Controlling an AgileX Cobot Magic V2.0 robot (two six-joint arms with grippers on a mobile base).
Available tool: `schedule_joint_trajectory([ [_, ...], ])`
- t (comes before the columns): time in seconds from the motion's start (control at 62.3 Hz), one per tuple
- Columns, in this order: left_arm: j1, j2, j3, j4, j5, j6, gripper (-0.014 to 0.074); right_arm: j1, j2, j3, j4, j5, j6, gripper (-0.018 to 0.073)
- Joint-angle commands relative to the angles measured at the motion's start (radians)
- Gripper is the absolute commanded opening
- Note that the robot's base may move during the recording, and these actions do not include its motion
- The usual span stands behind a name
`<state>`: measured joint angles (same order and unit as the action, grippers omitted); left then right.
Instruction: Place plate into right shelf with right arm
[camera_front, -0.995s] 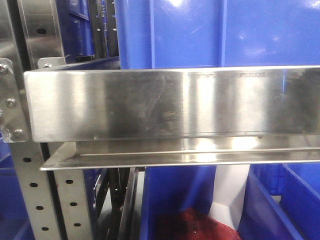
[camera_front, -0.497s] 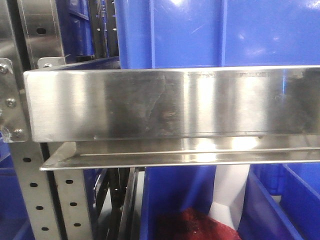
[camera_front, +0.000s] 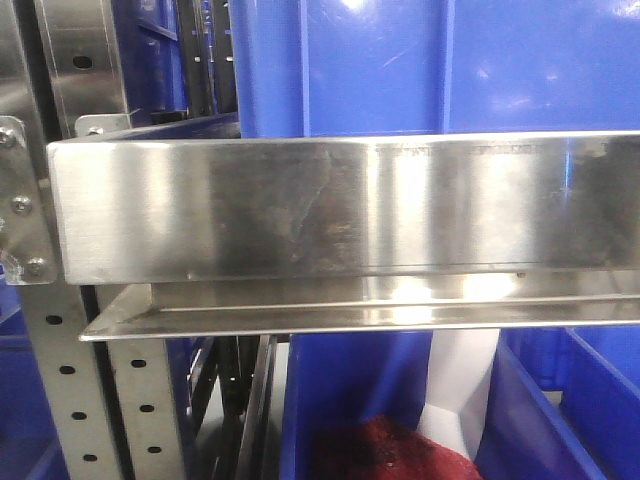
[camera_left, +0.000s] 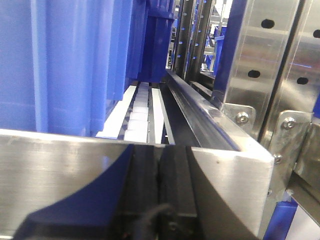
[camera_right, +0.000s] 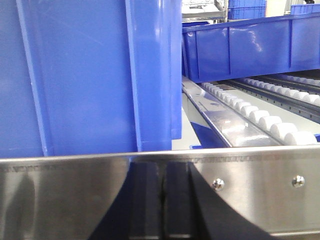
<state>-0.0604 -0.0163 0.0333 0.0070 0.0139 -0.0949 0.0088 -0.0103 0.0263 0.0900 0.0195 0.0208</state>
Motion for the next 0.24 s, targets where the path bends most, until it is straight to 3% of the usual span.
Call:
schedule_joint_trajectory([
  [0.0,0.002,-0.006,0.008,0.0,-0.09,-0.006,-0.0047,-0.005,-0.013,-0.005,-0.002,-0.083,-0.009,0.0046],
  [0.225,0.002,-0.006,0.008,0.0,-0.09,-0.006,-0.0047,-0.005,-0.013,-0.005,-0.002,-0.083,-0.009,0.0046],
])
